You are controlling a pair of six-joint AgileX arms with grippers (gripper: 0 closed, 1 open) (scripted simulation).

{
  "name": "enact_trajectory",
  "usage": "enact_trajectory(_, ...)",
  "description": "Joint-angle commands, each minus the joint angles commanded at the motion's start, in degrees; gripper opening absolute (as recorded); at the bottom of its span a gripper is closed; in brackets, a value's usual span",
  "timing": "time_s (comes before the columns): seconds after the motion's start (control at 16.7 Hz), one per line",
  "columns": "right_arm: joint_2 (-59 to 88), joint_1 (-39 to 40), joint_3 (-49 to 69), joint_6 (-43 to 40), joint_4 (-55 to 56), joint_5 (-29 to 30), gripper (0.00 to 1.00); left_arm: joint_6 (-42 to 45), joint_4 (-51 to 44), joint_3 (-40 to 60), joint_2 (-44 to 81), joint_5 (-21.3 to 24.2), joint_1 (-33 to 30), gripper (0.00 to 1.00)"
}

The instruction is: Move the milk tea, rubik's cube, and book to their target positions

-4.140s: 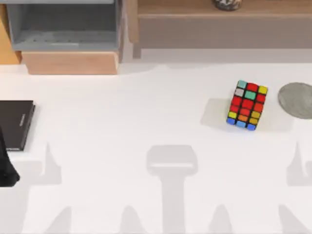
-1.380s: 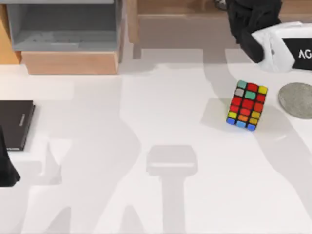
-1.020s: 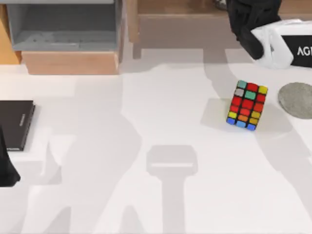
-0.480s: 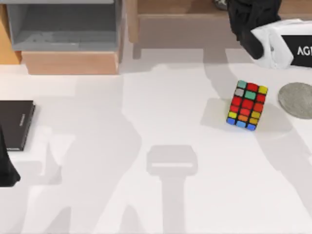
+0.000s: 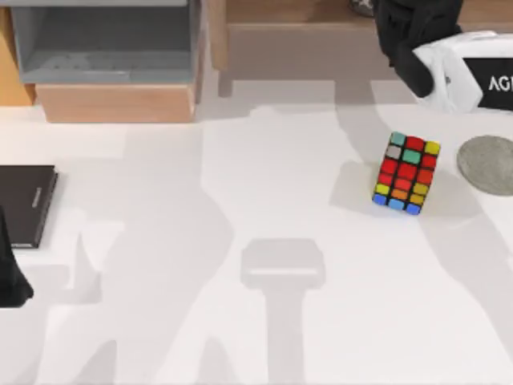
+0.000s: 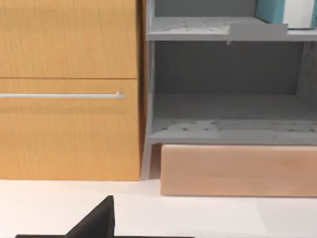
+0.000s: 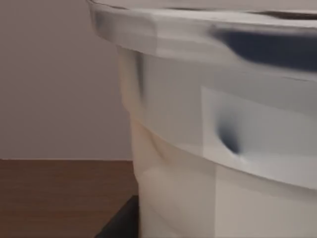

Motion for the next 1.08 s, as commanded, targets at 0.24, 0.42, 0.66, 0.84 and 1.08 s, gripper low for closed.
enact_trajectory(0.24, 0.0, 0.0, 0.0, 0.0, 0.0, 0.0, 0.0, 0.0, 0.0, 0.0, 0.0, 0.0, 0.0, 1.0)
enact_trajectory(0.42, -0.97, 0.64, -0.92, 0.05, 0.33, 0.13, 0.0, 0.0, 0.0, 0.0, 0.0, 0.0, 0.0, 1.0)
enact_trajectory(0.66, -7.01, 2.45, -9.83, 0.17, 2.45, 1.92, 0.0, 0.0, 0.0, 0.0, 0.0, 0.0, 0.0, 1.0)
enact_trajectory(0.84, -12.61, 4.12, -17.87, 0.19, 4.52, 3.65, 0.0, 0.0, 0.0, 0.0, 0.0, 0.0, 0.0, 1.0)
enact_trajectory(1.08, -15.14, 4.84, -20.55, 0.23, 5.42, 4.44, 0.0, 0.0, 0.0, 0.0, 0.0, 0.0, 0.0, 1.0)
